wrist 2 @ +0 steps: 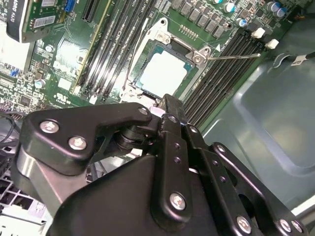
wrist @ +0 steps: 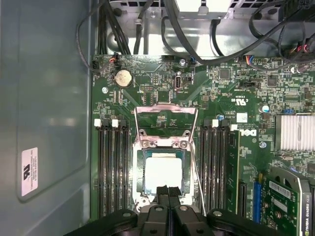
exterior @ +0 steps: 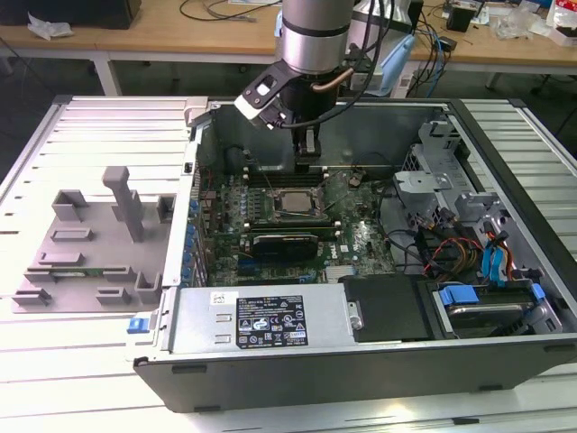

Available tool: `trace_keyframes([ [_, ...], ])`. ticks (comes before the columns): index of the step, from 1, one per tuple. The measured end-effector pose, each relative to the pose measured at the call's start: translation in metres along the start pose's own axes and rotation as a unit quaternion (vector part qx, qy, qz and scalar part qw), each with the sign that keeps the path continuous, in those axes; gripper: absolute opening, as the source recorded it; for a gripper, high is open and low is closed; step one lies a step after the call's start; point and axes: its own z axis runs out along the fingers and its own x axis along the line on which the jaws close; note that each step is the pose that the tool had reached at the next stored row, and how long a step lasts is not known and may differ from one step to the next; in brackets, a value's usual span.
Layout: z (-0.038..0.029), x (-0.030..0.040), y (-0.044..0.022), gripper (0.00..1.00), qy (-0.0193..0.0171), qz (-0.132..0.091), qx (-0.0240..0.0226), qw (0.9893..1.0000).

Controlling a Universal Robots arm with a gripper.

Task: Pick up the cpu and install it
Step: 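Close the cpu cover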

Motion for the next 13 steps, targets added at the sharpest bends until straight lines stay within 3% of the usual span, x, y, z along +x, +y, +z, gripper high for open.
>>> trace_keyframes([
  [5,-0.0066,0.0001,0.0002,0.11,0.0000,0.000,0.0000,1.0000],
  [9,-0.0065,-0.0002,0.0228,0.11,0.0000,0.000,0.0000,1.0000],
  [11,-0.0064,-0.0003,0.0298,0.11,0.0000,0.000,0.0000,1.0000],
  [13,-0.0062,-0.0006,0.0458,0.11,0.0001,0.000,0.0000,1.0000],
])
